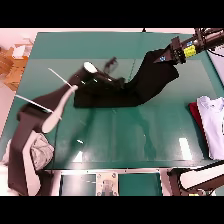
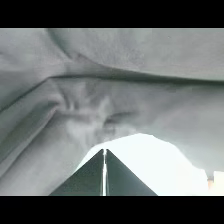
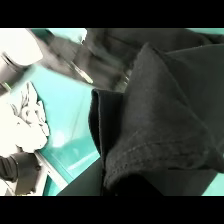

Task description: Fold the shirts.

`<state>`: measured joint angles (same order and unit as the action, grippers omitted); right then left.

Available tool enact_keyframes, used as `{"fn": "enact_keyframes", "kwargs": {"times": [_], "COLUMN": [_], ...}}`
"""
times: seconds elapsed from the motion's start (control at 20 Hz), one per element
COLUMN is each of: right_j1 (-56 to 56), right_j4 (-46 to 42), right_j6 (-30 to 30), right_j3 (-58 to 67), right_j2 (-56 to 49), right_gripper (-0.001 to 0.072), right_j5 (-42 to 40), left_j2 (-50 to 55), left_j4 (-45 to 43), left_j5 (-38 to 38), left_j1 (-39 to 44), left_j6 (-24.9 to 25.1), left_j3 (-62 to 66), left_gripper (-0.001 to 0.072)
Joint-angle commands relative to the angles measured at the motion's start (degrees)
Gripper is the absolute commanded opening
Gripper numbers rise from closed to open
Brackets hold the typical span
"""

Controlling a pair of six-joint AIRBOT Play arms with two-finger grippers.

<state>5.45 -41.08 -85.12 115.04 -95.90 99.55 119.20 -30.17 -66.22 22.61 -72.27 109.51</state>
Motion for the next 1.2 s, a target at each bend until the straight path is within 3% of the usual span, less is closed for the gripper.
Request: {"fn": "enact_keyframes", "kwargs": {"times": [0.0, 0.2, 0.45, 0.6, 0.65, 0.7, 0.75, 0.8, 0.95, 1.0, 1.15], "right_j1": [-3.3, -11.8, -25.7, -35.9, -39.4, -42.2, -43.7, -43.9, -38.1, -34.7, -23.7], "right_j4": [0.2, 0.0, 0.1, 4.2, 8.2, 13.0, 15.2, 14.6, 12.5, 12.3, 9.0], "right_j6": [-2.1, -3.0, -4.5, -3.6, -0.8, 2.0, 5.2, 7.4, 7.6, 7.6, 5.8], "right_j3": [0.0, -1.3, -2.4, -2.4, -2.4, -2.4, -2.4, -2.4, -2.3, -2.3, -2.3], "right_j2": [0.0, -0.6, -10.6, -20.5, -23.8, -26.4, -27.9, -28.4, -26.8, -25.7, -22.2], "right_gripper": [0.0016, 0.0017, 0.0017, 0.0017, 0.0028, 0.0163, 0.0375, 0.0474, 0.0436, 0.0316, 0.0298], "right_j5": [-3.7, -15.1, -30.4, -47.6, -55.2, -59.6, -60.6, -60.4, -54.2, -50.1, -36.7], "left_j2": [-2.6, -2.6, -3.3, -5.4, -5.9, -6.6, -7.2, -7.6, -8.2, -8.2, -8.2], "left_j4": [-0.4, 1.1, 0.8, 0.6, 0.8, 0.7, 0.6, 0.6, 0.8, 0.5, 0.5], "left_j5": [-17.4, -29.6, -32.2, -31.4, -31.0, -31.0, -31.0, -31.1, -32.2, -32.5, -32.9], "left_j1": [-9.7, -19.2, -26.3, -29.5, -30.4, -31.2, -32.0, -32.5, -33.1, -33.1, -33.1], "left_j6": [0.3, -1.3, -0.7, 0.9, 1.2, 1.6, 1.9, 2.0, 2.5, 2.5, 2.5], "left_j3": [3.7, 8.1, 8.1, 8.1, 8.1, 8.1, 8.1, 8.1, 8.1, 8.1, 8.1], "left_gripper": [0.0022, 0.0022, 0.0021, 0.0021, 0.0021, 0.0022, 0.0021, 0.0021, 0.0021, 0.0021, 0.0021]}}
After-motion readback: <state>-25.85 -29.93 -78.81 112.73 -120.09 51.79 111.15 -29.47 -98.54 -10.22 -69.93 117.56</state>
